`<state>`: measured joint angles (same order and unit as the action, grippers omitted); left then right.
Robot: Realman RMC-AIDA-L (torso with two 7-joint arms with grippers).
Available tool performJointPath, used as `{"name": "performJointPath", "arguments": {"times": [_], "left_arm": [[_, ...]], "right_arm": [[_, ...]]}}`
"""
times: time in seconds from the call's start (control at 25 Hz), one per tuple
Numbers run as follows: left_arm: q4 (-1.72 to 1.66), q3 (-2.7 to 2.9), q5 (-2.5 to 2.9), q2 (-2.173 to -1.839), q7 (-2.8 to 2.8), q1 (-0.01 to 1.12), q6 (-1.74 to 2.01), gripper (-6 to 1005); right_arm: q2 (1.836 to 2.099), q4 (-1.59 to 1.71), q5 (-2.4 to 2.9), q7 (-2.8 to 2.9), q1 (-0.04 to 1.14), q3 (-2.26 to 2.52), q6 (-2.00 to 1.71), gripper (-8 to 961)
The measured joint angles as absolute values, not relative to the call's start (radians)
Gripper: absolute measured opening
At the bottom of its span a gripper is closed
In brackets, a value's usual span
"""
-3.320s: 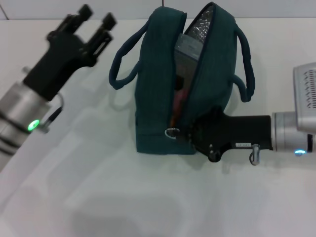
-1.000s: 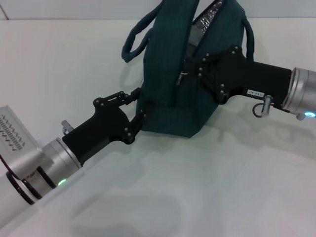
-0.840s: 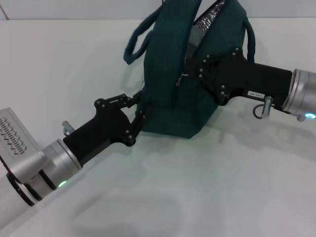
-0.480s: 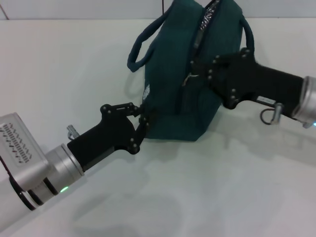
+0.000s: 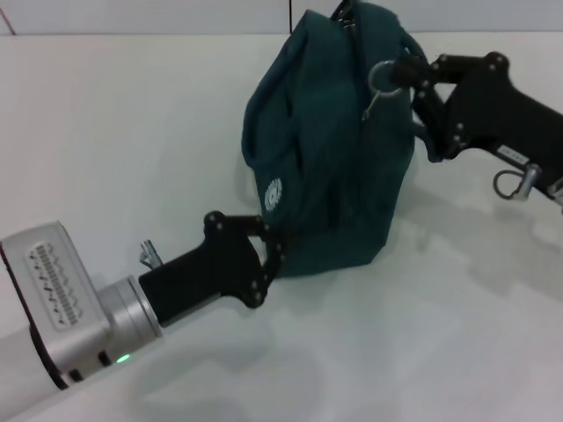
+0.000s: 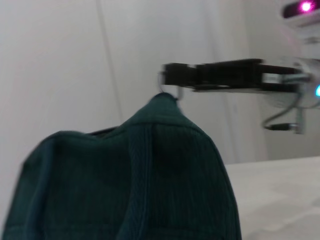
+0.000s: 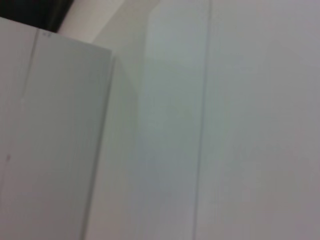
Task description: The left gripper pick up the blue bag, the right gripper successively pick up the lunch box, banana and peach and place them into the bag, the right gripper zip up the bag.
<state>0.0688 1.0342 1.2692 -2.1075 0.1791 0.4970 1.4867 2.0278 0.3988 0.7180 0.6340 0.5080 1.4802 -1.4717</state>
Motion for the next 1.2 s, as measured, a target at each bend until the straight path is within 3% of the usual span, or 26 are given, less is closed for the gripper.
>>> {"name": "performJointPath", "arguments": {"times": [0.56,1.0,1.2], "left_arm": [[0.086,1.009,1.293,-2.108,0.107,0.507,1.557,72],[0.11,0.97,1.292,-2.108,0.328,0.59,1.647,443],[0.121,0.923,1.291,-2.108,0.382,0.612,1.646,541]], "right_arm": [[2.028,0.355,0.644,0.493,0.506,1.517,-1.542,17],[2.028,0.361,0.644,0.467,0.506,1.533,-1.547,15],[2.028,0.357,0.644,0.46,0.506,1.535,-1.55,15]]}}
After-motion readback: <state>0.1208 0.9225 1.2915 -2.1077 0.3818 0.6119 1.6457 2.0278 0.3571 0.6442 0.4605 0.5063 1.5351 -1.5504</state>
